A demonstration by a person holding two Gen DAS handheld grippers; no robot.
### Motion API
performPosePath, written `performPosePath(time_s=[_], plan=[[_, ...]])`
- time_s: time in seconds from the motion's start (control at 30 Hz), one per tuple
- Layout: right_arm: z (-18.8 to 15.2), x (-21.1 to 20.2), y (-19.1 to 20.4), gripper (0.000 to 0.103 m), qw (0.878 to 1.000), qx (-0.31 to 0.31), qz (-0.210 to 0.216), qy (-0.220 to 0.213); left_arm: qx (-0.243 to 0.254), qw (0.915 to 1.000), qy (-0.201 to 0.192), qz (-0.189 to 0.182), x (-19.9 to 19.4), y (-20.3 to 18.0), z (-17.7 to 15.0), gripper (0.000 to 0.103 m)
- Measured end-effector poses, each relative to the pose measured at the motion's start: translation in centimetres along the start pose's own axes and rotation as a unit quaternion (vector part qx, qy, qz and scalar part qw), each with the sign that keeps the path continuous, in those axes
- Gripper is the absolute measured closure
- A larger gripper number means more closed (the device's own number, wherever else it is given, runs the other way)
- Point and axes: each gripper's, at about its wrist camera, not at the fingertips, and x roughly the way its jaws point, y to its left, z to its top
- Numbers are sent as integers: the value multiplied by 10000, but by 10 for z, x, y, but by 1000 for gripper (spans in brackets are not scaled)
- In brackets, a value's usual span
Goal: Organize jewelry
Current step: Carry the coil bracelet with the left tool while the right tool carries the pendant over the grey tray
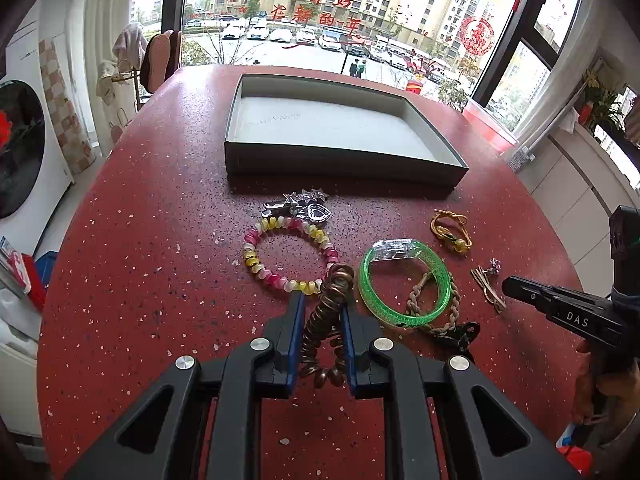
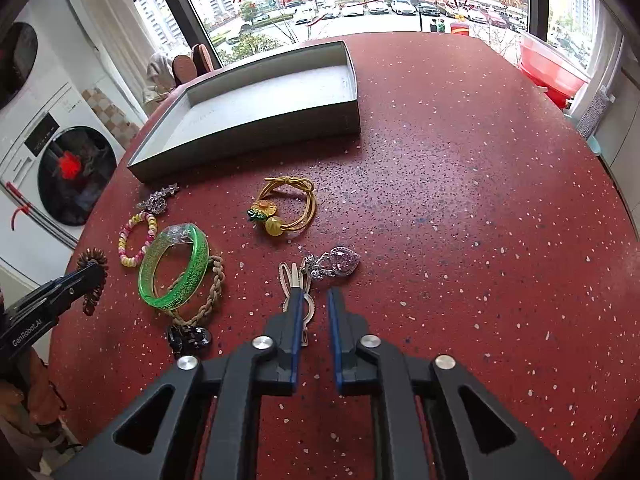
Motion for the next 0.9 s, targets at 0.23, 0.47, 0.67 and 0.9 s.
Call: performPosePath(time_s=[0.23, 0.47, 0.67, 0.9], plan=[[13, 9, -5, 38, 9995, 247, -130, -138, 4, 10000, -35, -11, -2, -1, 2, 67], [13, 19, 5, 71, 9986, -47, -514, -138, 13, 10000, -41, -31, -2, -5, 3, 67], [11, 10, -8, 71, 9992, 246, -188, -268, 17, 10000, -41, -40, 0, -8, 5, 67], [23, 1, -10, 71, 9982, 449, 259, -313, 39, 10000, -46, -73, 2, -8, 13, 67]])
